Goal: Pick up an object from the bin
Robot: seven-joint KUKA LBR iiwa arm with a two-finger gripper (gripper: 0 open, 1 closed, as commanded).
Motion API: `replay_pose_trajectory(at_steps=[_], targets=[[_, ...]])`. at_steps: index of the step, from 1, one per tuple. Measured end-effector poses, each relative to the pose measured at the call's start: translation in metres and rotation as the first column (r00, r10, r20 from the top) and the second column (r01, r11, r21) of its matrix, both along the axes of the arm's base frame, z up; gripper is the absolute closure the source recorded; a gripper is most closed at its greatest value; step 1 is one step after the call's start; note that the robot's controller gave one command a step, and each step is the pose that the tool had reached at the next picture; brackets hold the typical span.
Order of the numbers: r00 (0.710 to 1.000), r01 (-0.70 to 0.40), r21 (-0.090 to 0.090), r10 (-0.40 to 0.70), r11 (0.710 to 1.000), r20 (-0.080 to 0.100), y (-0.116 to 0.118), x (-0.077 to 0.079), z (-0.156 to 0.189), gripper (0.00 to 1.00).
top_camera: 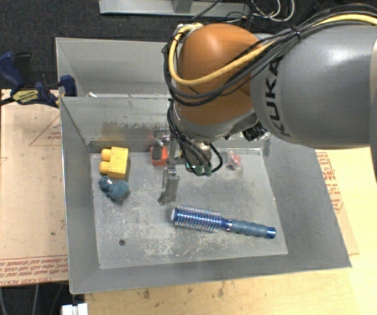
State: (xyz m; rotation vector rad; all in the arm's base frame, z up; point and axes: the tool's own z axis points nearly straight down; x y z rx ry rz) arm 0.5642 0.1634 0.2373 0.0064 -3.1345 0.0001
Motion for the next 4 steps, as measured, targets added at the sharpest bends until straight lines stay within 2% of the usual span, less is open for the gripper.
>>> replay_pose_trajectory(at_steps=[1,2,3,4], targets=[[0.965,-0.264,0.000,0.264,0.965,0.001,-0.042,-0.054,-0.071,0.00],[0.927,-0.374,0.000,0.374,0.927,0.003,-0.095,-0.014,-0.146,0.00],[0.939,-0.345,0.002,0.345,0.939,0.006,-0.104,-0.020,-0.169,0.00],[0.939,-0.343,0.002,0.343,0.939,0.007,-0.104,-0.019,-0.168,1.00]])
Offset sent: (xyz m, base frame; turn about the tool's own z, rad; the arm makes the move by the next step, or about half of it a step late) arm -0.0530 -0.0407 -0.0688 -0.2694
